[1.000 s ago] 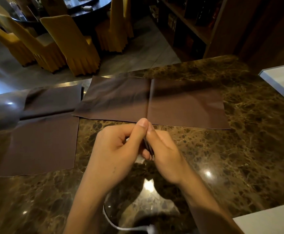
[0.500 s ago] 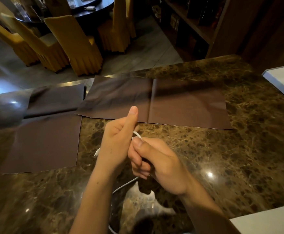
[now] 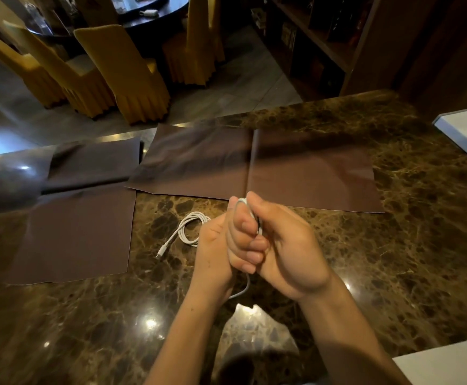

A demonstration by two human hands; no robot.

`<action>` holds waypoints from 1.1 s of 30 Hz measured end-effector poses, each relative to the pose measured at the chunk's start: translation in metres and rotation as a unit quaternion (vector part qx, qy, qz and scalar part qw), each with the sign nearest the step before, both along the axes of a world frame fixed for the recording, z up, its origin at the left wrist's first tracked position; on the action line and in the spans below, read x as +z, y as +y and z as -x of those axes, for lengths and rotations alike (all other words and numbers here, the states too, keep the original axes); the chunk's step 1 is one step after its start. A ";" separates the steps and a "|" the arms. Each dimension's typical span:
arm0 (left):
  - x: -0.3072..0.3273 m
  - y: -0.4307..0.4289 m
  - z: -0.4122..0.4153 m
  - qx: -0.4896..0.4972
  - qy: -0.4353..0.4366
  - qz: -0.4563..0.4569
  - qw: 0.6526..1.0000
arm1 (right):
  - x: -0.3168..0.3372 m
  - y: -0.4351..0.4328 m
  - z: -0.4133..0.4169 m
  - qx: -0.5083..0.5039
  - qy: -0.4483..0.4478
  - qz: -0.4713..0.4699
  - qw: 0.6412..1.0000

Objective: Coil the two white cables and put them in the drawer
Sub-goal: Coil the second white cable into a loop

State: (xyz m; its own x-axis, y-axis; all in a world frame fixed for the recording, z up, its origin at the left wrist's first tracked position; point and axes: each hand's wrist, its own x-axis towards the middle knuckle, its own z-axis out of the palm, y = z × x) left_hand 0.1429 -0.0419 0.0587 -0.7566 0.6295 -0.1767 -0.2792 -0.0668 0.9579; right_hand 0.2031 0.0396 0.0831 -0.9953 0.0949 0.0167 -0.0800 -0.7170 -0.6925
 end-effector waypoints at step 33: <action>-0.005 -0.014 -0.011 -0.086 0.305 0.213 0.924 | -0.003 0.031 0.020 -0.110 -0.020 0.095 0.989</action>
State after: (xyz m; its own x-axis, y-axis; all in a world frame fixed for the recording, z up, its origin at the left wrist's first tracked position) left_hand 0.1536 -0.0560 0.0541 -0.6922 0.7216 -0.0092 0.3507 0.3476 0.8696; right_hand 0.1827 0.0709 0.0805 -0.9496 0.3075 -0.0603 -0.2247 -0.8023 -0.5530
